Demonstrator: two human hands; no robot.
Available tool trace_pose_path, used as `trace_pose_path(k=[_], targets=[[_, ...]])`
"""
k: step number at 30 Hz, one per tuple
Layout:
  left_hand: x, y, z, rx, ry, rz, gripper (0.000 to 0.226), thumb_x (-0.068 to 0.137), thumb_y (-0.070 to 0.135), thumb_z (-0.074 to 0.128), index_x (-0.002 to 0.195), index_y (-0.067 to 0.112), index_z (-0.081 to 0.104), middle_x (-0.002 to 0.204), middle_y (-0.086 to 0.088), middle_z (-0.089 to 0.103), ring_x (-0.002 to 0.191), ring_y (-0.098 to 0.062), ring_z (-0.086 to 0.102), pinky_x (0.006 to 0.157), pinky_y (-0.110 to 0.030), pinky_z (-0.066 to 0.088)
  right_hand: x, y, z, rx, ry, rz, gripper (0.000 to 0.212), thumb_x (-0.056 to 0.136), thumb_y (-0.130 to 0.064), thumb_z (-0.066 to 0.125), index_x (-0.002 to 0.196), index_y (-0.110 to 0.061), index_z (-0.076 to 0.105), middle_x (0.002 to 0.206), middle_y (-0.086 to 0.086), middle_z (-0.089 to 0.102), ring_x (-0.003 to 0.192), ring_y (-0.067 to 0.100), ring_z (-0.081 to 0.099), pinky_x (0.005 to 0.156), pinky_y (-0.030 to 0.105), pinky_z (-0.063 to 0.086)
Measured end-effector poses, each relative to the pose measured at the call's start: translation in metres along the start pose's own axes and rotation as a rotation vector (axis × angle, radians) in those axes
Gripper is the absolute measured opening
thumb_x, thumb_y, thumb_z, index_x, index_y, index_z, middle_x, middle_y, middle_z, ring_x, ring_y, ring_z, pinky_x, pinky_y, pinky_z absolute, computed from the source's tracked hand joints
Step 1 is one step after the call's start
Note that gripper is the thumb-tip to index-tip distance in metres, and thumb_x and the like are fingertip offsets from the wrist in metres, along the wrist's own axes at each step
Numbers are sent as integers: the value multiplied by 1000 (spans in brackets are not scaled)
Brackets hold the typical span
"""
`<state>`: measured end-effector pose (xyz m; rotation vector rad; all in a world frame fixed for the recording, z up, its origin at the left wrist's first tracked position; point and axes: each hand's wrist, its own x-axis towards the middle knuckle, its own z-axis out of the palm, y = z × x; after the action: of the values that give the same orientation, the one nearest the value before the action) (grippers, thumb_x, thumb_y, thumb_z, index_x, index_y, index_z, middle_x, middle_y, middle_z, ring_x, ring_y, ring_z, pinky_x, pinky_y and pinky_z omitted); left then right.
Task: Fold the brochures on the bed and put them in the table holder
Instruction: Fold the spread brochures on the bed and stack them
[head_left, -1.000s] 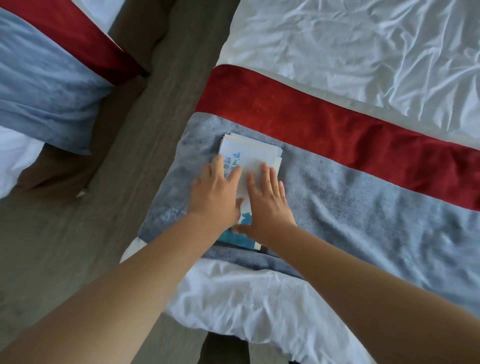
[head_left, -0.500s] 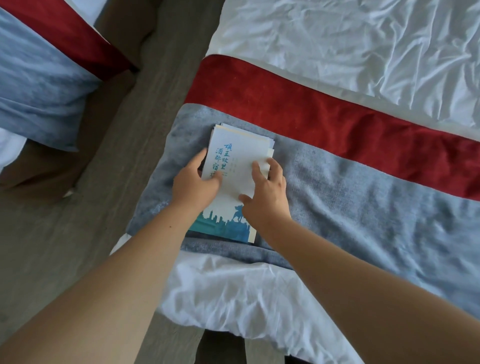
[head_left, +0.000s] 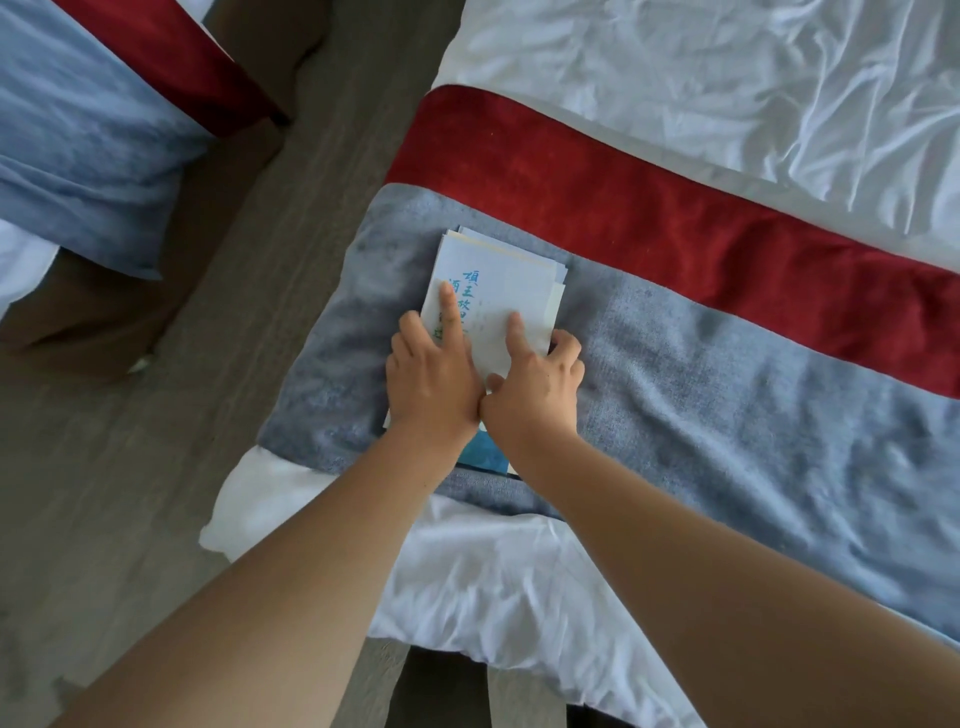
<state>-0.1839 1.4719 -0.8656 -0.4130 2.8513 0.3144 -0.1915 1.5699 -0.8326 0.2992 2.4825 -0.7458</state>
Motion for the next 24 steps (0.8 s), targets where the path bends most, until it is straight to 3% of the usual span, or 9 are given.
trace_pose_path(k=[3,6,9,12,13,16,20,24], targets=[[-4,0,8,71,42,5,88,91,41,56,162,12,12,151,-24,31,105,-37,48,91,-44,45,5,-10,-7,319,30,201,77,86,-7,58,152,-43,43,147,5,31,127,27,46,98,35,50],[-6,1,12,65,68,-8,84,92,34,60,161,12,18,154,-23,31,102,-37,49,89,-45,44,6,-22,-17,583,109,379,79,76,2,45,140,-43,60,144,2,47,108,23,66,89,42,61],[-6,3,10,33,66,-24,76,94,35,50,160,12,22,155,-23,33,102,-38,50,90,-46,44,2,-28,-16,603,115,372,75,80,0,49,141,-43,58,145,2,46,112,20,62,94,36,58],[-6,4,6,33,53,-41,73,93,41,20,160,14,21,158,-22,30,105,-38,50,92,-46,43,1,-39,-8,543,112,366,67,88,-23,65,150,-38,45,150,6,36,132,29,47,106,44,49],[-5,2,5,32,46,-39,73,92,41,21,161,15,20,159,-20,28,106,-37,49,93,-45,43,2,-41,-7,541,105,377,70,87,-30,68,151,-36,42,151,7,35,133,31,46,108,47,47],[-3,-2,5,11,54,-37,73,96,37,45,161,16,19,160,-20,25,107,-37,48,93,-46,42,4,-41,-9,541,89,389,72,84,-24,69,149,-35,40,150,7,38,133,31,46,108,47,47],[-3,-2,4,37,47,-52,74,97,42,46,161,17,18,159,-19,25,108,-37,49,93,-45,43,2,-41,-8,454,44,336,69,88,-25,64,151,-41,40,153,7,36,134,32,45,111,47,43],[-4,-3,2,25,68,-55,76,94,41,47,160,15,22,157,-19,29,104,-38,49,91,-46,42,2,-32,-9,463,44,295,75,87,-8,56,151,-46,44,145,5,37,127,28,51,106,44,49]])
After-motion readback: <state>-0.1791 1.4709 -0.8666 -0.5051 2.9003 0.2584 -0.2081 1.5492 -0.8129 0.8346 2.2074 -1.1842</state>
